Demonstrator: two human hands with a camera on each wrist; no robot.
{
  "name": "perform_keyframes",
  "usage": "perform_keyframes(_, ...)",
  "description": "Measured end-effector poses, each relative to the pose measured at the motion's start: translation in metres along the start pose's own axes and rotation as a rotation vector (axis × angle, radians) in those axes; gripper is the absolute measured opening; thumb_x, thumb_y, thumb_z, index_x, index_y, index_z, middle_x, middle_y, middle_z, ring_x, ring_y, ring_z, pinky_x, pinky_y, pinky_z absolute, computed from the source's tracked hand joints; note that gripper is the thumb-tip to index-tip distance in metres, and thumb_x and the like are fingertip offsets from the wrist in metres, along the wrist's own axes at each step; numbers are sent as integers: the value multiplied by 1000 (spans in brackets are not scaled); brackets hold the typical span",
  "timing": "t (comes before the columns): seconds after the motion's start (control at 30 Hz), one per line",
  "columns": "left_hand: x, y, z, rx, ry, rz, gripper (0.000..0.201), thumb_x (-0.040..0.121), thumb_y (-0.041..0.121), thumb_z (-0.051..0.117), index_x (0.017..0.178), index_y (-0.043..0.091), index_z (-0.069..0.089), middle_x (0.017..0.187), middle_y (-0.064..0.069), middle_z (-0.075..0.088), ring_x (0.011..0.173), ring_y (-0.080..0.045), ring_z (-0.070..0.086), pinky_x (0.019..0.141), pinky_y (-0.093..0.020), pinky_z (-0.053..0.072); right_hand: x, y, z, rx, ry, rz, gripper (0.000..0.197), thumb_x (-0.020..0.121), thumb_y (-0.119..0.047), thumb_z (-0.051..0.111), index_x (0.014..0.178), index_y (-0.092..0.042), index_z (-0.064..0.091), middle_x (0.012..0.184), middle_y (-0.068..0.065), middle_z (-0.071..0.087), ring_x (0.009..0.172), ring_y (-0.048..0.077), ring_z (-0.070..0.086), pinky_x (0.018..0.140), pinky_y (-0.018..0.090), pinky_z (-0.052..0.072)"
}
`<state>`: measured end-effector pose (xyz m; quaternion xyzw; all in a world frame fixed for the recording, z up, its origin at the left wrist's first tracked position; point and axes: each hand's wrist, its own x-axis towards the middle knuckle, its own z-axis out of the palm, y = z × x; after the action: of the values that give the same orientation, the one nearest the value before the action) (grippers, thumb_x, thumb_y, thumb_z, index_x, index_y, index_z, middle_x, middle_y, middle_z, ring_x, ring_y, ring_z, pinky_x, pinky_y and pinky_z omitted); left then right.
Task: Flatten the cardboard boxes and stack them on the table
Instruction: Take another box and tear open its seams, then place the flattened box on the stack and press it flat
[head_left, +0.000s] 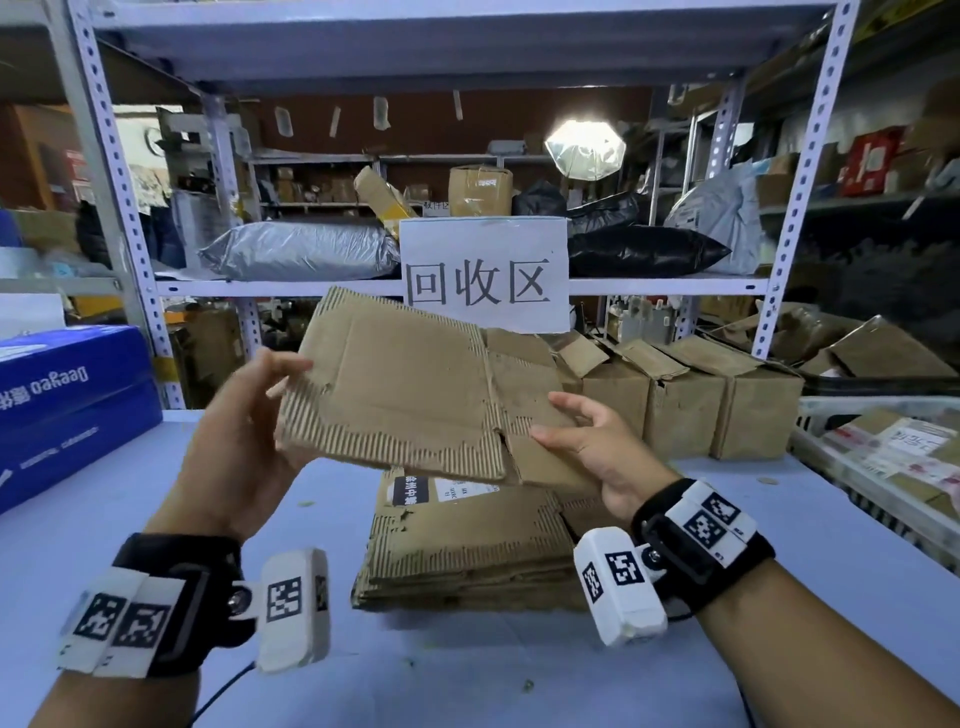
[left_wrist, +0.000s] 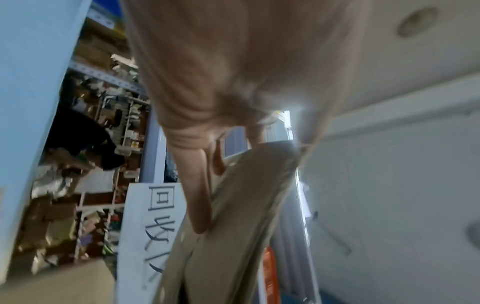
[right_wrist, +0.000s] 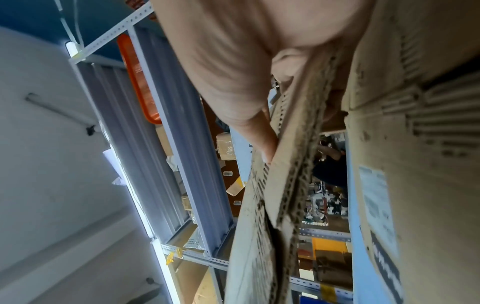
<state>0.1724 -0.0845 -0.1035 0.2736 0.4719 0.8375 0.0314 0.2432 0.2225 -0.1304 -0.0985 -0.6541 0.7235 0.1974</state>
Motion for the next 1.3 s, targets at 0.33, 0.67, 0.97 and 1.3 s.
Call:
perform_keyframes(0.33,31,-28,-15,837,-81,-404,15,96,17,71,106,13,61,103,-14,68,74,-22,69,53,-32,56,-2,-3,-47,-393,-87,13,62,82,-11,80,138,-17,53,129,-1,60,110,16,65,95,33,55)
perform_keyframes(0.67,37,-55,-3,1273,-372,-677,37,94,44,70,121,33,49,110,-10,58,84,-23,68,65,-37,62,5,3,-72,-892,-238,174,79,78,-34,84,146,-16,46,150,1,47,125,12,49,102,23,39)
perform_keyframes(0.97,48,-63,9,1319,-461,-770,49,100,25,64,143,28,43,107,-9,60,91,-27,68,84,-51,62,-3,1,-66,-957,-230,297,79,85,-33,79,151,-20,38,151,-2,41,131,23,48,102,42,47)
perform_keyframes(1.3,62,-70,9,1454,-551,-817,68,91,45,73,147,34,36,119,-8,58,104,-24,67,77,-43,64,3,-8,-65,-1074,-304,357,75,85,-37,78,148,-27,40,149,0,41,127,23,48,98,43,53)
